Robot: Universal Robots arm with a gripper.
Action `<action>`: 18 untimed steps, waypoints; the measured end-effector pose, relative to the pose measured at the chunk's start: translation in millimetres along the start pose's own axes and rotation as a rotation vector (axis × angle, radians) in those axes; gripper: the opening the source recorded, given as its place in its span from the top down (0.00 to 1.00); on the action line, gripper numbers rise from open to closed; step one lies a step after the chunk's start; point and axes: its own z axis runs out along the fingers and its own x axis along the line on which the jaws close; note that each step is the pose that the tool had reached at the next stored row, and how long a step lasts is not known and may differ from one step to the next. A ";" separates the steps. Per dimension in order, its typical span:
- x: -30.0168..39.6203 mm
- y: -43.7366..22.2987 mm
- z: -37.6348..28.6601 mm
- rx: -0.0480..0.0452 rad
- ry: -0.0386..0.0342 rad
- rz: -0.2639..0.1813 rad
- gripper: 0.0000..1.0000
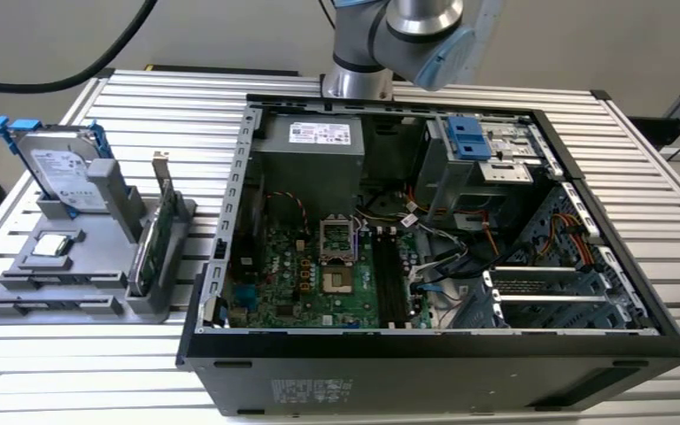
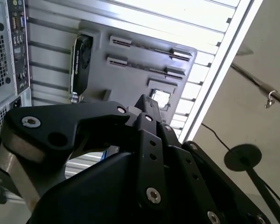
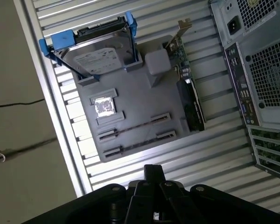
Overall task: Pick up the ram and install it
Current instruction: 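Pick up the ram and move it above insertion slot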
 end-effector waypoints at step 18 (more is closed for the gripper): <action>0.4 -0.1 -0.1 0.0036 -0.0027 0.134 1.00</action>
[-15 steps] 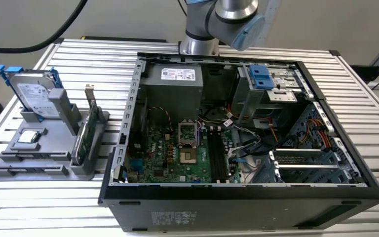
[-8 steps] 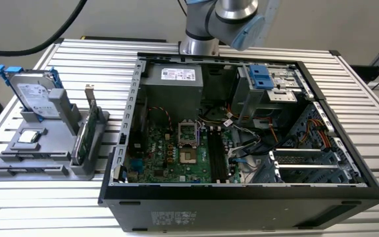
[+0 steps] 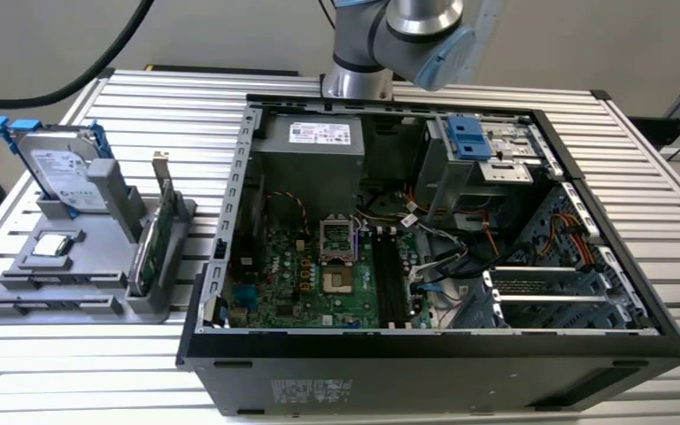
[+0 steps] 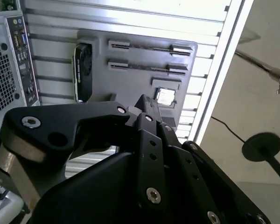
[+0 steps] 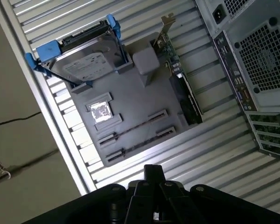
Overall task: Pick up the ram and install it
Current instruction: 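Pick up the ram and move it above insertion slot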
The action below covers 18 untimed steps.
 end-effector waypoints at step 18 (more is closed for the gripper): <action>0.5 -0.2 0.1 0.0041 -0.0033 0.161 1.00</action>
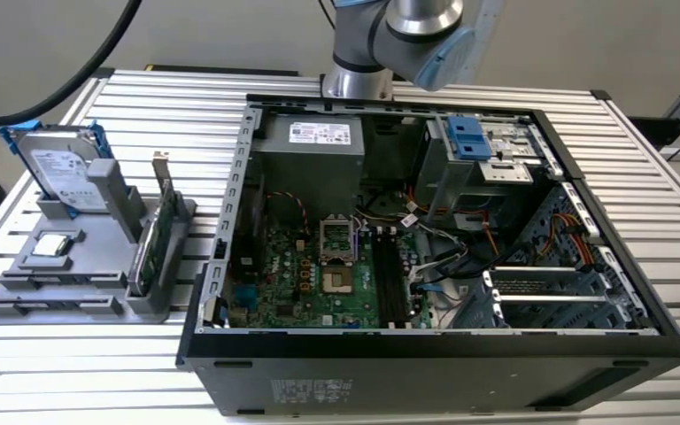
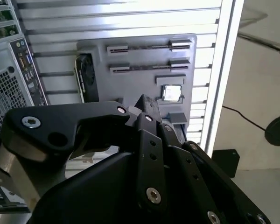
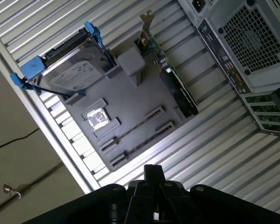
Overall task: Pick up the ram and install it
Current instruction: 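Pick up the ram and move it above insertion slot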
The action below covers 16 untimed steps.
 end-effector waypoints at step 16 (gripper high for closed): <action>0.6 -0.5 -0.1 0.0017 -0.0055 0.138 1.00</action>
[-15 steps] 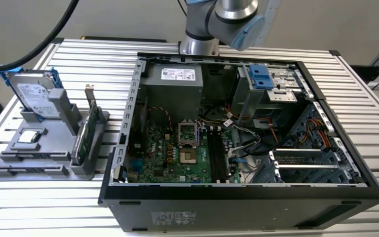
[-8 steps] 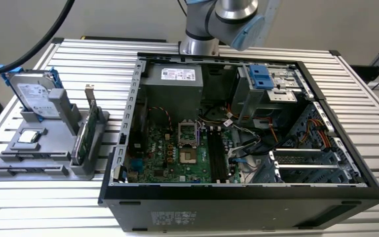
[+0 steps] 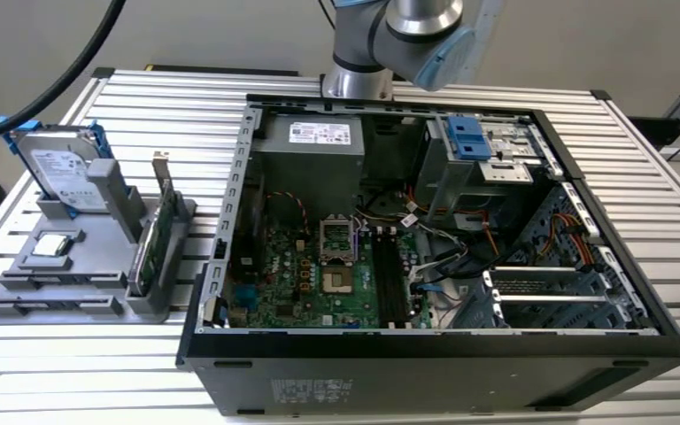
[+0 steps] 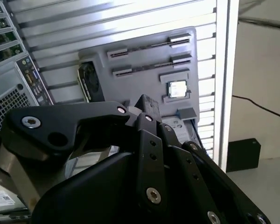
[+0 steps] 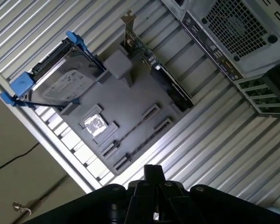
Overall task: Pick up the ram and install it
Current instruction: 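Pick up the ram and move it above insertion slot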
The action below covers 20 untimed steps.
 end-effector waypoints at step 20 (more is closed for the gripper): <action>1.1 -1.0 0.0 0.0013 -0.0067 0.152 1.00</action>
